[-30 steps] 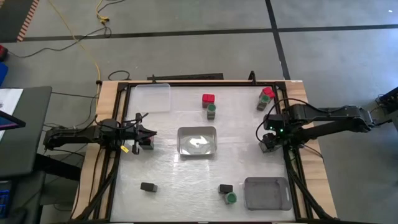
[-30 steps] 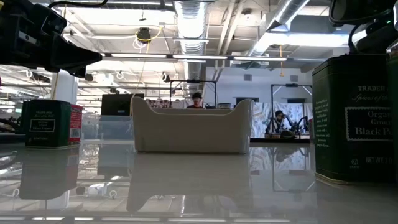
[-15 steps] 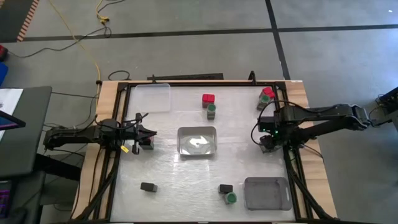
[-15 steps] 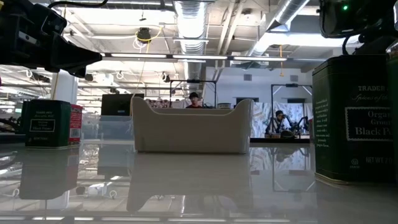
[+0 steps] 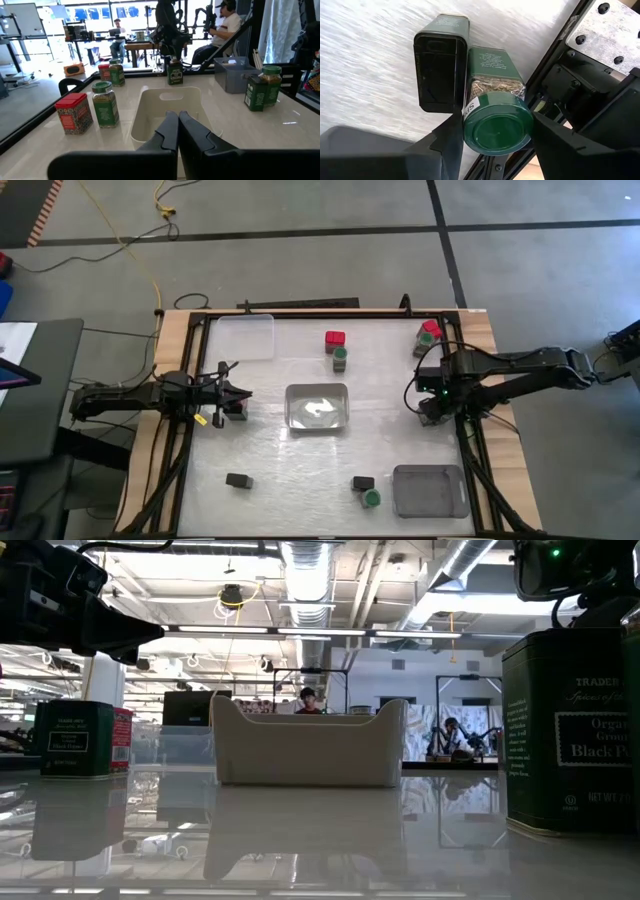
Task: Sort spices by type
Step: Put the middle green seasoning bottle into the black bin
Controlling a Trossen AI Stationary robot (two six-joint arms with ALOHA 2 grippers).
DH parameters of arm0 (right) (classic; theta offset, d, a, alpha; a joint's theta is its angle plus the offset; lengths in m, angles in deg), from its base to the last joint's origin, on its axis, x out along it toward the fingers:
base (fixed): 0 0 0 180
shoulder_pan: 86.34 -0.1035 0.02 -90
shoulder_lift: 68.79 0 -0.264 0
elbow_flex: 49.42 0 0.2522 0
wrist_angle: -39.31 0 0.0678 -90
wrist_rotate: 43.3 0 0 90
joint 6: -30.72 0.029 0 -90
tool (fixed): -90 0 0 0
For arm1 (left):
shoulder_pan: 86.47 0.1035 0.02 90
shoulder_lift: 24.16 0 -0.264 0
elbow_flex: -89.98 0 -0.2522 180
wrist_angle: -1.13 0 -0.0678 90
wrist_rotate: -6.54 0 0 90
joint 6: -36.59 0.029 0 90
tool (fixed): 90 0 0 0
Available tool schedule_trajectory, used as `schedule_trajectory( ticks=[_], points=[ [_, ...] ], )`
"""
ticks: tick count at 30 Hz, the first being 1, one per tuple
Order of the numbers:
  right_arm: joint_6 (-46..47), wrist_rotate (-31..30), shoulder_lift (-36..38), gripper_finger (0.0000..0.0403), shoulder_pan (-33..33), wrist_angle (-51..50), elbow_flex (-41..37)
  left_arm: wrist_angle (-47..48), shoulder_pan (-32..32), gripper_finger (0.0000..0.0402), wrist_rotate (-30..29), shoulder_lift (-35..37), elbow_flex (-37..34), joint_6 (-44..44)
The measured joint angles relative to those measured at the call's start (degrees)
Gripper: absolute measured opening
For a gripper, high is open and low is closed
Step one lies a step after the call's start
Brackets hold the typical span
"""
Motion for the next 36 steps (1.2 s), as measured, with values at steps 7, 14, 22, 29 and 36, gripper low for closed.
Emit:
schedule_trajectory(
  ticks=[7, 14, 22, 29, 36],
  points=[
    [0.0, -0.1, 0.1, 0.0223, 0.0, -1.5, 1.3, 0.0, 0.0, 0.0000, 0.0, 0.0, 0.0, 0.0],
    [1.4, -2.2, 0.1, 0.0222, 0.0, -7.2, 9.9, 0.0, 0.0, 0.0000, 0.0, 0.0, 0.0, 0.0],
    [-0.4, -3.8, 0.4, 0.0223, 0.0, -7.1, 21.0, 0.0, 0.0, 0.0000, 0.0, 0.0, 0.0, 0.0],
    [-5.5, -6.4, 0.4, 0.0223, -1.9, -7.0, 28.7, 0.0, 0.0, 0.0000, 0.0, 0.0, 0.0, 0.0],
    [-5.4, -6.3, -0.1, 0.0223, -9.3, -7.1, 33.0, 0.0, 0.0, 0.0000, 0.0, 0.0, 0.0, 0.0]
  ],
)
